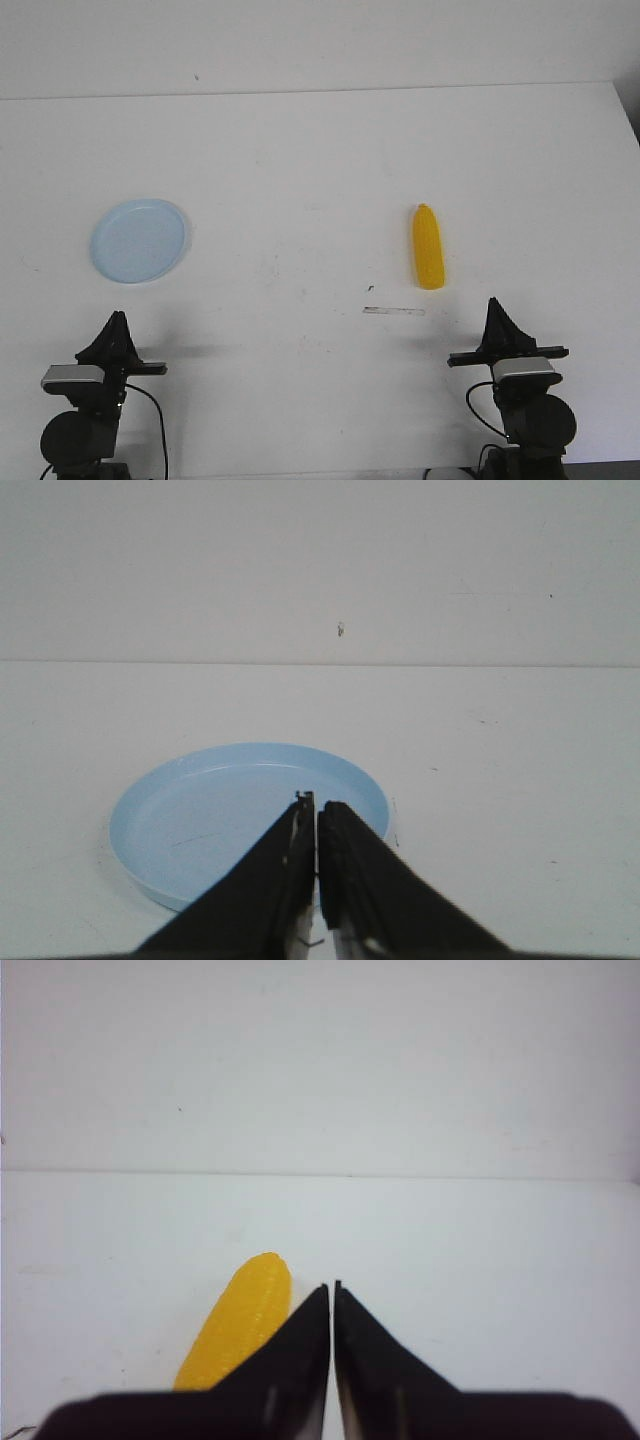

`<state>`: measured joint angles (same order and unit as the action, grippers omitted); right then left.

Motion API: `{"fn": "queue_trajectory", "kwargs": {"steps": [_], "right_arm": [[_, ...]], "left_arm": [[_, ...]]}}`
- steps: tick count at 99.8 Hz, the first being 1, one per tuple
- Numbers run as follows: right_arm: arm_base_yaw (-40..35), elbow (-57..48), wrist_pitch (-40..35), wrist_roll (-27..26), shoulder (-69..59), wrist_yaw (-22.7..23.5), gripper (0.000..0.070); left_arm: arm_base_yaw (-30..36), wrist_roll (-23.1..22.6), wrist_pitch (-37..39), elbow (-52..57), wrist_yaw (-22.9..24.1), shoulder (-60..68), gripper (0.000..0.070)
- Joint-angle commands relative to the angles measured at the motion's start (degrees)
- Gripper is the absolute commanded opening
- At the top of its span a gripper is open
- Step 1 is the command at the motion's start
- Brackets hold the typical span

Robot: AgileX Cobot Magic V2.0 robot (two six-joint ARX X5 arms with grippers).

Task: Place corn on plate with both arms
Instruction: 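Raise the left gripper from rest toward the light blue plate, then lower the left gripper onto the plate's rim nearest the robot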

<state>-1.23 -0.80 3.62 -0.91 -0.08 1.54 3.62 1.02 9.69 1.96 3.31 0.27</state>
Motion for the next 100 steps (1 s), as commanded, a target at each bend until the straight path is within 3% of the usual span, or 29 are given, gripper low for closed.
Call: {"fn": "queue_trajectory", "kwargs": {"steps": [1,33,48,63,82,100], "right_arm": [[-0.11,0.07,0.66,-0.74,0.02,-0.02,0.0006],[-0.11,0.07,0.66,-0.74,0.00,-0.02,0.0005],[-0.11,0.07,0.66,-0.74,0.00,-0.02,0.0005],[-0.11,0.07,0.66,-0.74,0.02,-0.02,0.0006],[-0.11,0.07,0.66,-0.74,0.02,-0.04,0.0005],[-0.11,0.07,0.66,-0.74,0.02,-0.04,0.0006]], "left_arm": [[-0.02,0.00,0.66,-1.20,0.15,-0.09,0.0002],[-0.02,0.37,1.25,-1.18,0.17,-0.09,0.0002],[-0.02,4.92,4.17,0.11,2.21,-0.09,0.0002],[-0.02,5.29,0.39,7.45,6.80,1.20,0.0002],[-0.02,5.18,-6.64,20.59,6.78,8.70,0.0002],[-0.02,3.50,-7.04,31.21,6.73,20.72,0.0002]]}}
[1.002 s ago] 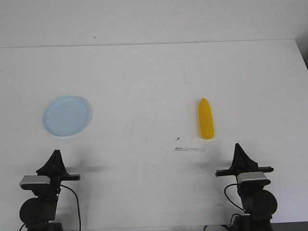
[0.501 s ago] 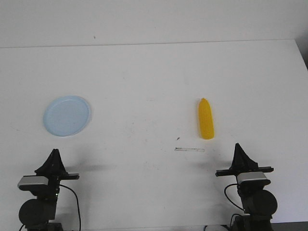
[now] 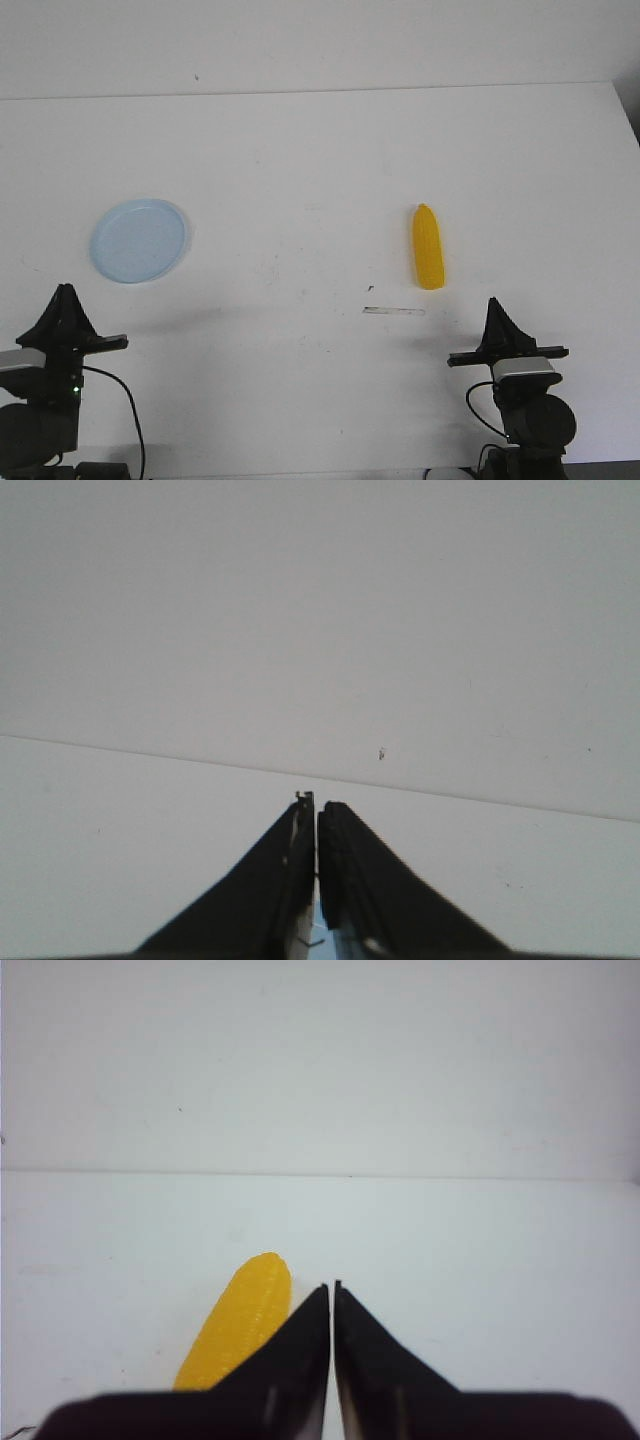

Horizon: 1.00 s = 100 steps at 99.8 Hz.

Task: Place corn on plate with both arms
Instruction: 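Lower the left gripper onto the plate's rim nearest the robot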

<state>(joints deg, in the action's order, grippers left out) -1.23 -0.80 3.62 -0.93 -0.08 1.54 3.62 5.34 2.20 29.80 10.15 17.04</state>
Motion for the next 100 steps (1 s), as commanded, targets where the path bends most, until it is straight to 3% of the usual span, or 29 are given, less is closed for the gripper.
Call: {"fn": "queue_trajectory", "kwargs": {"steps": [1,21,33,55,67,84,100], "right_arm": [[-0.11,0.07,0.66,-0.72,0.00,-0.04,0.0005],[-0.11,0.07,0.66,-0.72,0.02,-0.02,0.0006],[-0.11,0.07,0.66,-0.72,0.02,-0.04,0.0006],[-0.11,0.07,0.66,-0.72,0.02,-0.04,0.0006],[-0.11,0.07,0.66,-0.72,0.02,-0.04,0.0005],[-0.11,0.07,0.66,-0.72,0.02,-0.04,0.0006],[-0.11,0.07,0.66,-0.72,0.00,-0.04,0.0006]], "left_arm": [[-0.02,-0.83,0.46,3.87,-0.13,4.70,0.0002],[0.00,-5.01,0.42,12.15,-0.15,19.91,0.0002],[0.00,-4.72,-1.31,17.22,-0.31,28.15,0.0002],[-0.59,-4.44,-15.23,27.65,-1.75,42.01,0.0003],[-1.92,0.90,-23.02,33.05,-3.02,48.02,0.0003],[-9.38,8.35,-32.33,39.71,-11.54,56.17,0.0003],[-18.40,10.29,-37.94,43.45,-25.57,64.15,0.0002]]}}
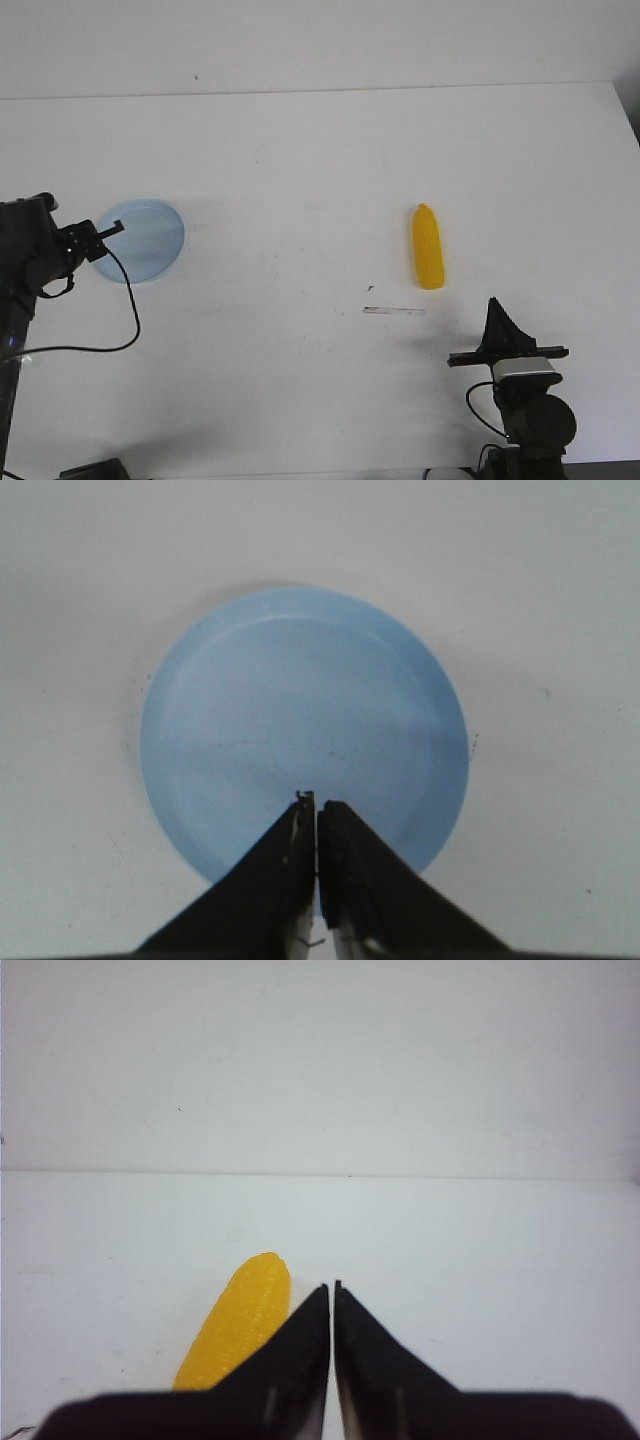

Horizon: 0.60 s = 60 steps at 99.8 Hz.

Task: Place corn on plate with both arms
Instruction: 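Lower the left gripper onto the plate's rim nearest the robot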

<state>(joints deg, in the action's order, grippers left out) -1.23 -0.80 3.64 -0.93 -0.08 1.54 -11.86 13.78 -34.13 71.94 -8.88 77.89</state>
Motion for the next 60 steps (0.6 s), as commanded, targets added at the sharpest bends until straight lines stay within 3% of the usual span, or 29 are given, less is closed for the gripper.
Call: {"fn": "queue_trajectory", "kwargs": {"steps": [1,11,18,31,41,47,60], "right_arm": [[-0.11,0.07,0.63,-0.72,0.02,-0.04,0.0005],[-0.11,0.07,0.63,-0.72,0.02,-0.04,0.0006],[-0.11,0.07,0.63,-0.72,0.00,-0.04,0.0006],[-0.11,0.07,0.63,-0.72,0.02,-0.04,0.0005],[-0.11,0.07,0.63,-0.72,0.02,-0.04,0.0005],[-0.11,0.07,0.63,-0.72,0.00,-0.04,0.0006],[-0.11,0.07,0.63,-0.72,0.02,-0.04,0.0006]], "left_arm": [[-3.52,1.79,-1.81,1.44,-7.65,3.76,0.0001],[-8.68,0.37,-1.77,1.57,-18.01,8.00,0.0001],[-11.32,0.44,-1.57,1.57,-21.03,10.49,0.0002],[-14.62,0.44,-0.17,1.57,-21.09,14.38,0.0025],[-16.06,0.42,1.88,1.57,-20.44,16.44,0.0162],[-16.57,0.42,3.34,1.57,-19.74,17.49,0.0208],[-17.00,0.42,6.34,1.57,-18.40,19.93,0.0211]]}}
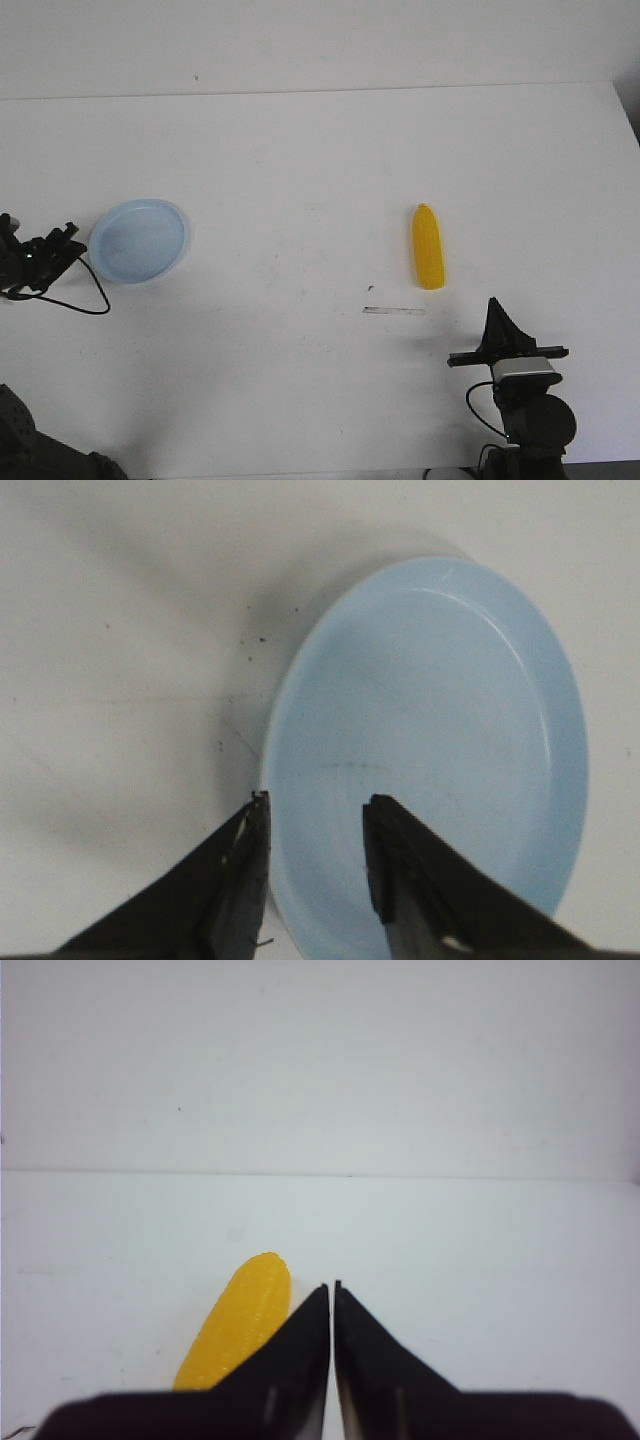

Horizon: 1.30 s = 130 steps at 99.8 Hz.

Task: Place corn on plate with both arms
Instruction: 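Lower the left gripper onto the plate's rim nearest the robot, then push the plate with the left gripper toward the yellow corn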

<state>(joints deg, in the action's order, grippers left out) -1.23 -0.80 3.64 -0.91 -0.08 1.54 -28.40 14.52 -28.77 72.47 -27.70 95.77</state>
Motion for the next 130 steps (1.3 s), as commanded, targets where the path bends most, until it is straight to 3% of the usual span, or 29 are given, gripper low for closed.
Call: {"fn": "queue_trajectory", "kwargs": {"steps": [1,26,83,89,98,130], "right_arm": [[-0.11,0.07,0.63,-0.74,0.00,-0.04,0.0006],[-0.11,0.07,0.63,-0.74,0.00,-0.04,0.0006],[-0.11,0.07,0.63,-0.74,0.00,-0.04,0.0005],[-0.11,0.07,0.63,-0.74,0.02,-0.04,0.0006],[-0.11,0.07,0.63,-0.74,0.02,-0.04,0.0006],[-0.11,0.07,0.63,-0.74,0.00,-0.04,0.0006]], "left_arm": [[-0.46,-0.33,1.14,1.05,0.55,2.25,0.0211],[0.79,-0.35,2.10,1.05,4.31,5.44,0.0210],[3.82,-0.33,1.92,1.05,4.33,10.03,0.0203],[4.02,-0.22,1.68,1.05,4.35,10.47,0.0167],[4.17,0.13,1.27,1.05,4.35,10.58,0.0002],[4.20,1.49,-0.42,1.07,3.10,6.82,0.0001]]}}
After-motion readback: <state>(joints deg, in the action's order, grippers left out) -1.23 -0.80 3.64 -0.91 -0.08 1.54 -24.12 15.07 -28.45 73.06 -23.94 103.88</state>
